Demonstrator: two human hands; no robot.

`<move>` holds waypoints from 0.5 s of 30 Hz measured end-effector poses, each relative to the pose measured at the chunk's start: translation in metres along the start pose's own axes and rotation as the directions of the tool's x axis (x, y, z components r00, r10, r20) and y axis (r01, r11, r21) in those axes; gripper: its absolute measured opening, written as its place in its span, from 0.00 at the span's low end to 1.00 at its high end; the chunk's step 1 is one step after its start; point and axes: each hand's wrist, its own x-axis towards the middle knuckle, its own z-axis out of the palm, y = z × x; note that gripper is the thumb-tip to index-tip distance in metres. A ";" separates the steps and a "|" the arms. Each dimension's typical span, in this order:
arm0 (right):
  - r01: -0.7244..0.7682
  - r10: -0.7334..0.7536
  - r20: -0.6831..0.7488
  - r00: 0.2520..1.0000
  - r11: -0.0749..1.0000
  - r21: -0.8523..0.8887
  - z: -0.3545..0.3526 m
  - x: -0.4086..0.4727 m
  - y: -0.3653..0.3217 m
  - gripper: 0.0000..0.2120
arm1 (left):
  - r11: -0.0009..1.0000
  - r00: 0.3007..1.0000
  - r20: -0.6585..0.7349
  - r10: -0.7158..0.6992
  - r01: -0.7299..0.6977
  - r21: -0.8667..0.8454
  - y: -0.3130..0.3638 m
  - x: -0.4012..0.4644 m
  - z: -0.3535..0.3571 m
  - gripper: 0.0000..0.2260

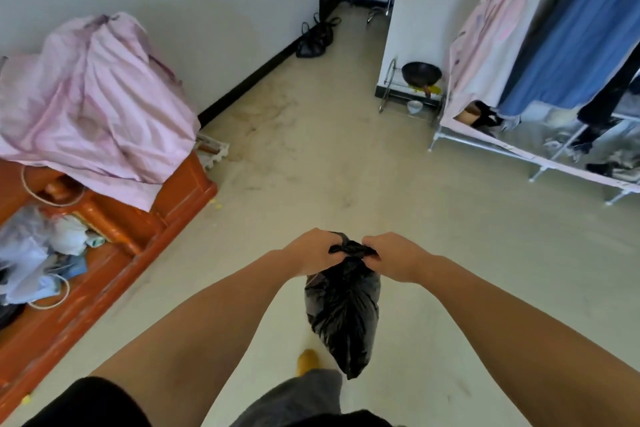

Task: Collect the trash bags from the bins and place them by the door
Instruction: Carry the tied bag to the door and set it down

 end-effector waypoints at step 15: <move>0.061 -0.060 0.019 0.998 0.998 -0.018 -0.211 0.352 0.113 0.13 | 0.997 0.995 -0.060 -0.076 0.075 -0.004 -0.152 0.326 -0.225 0.11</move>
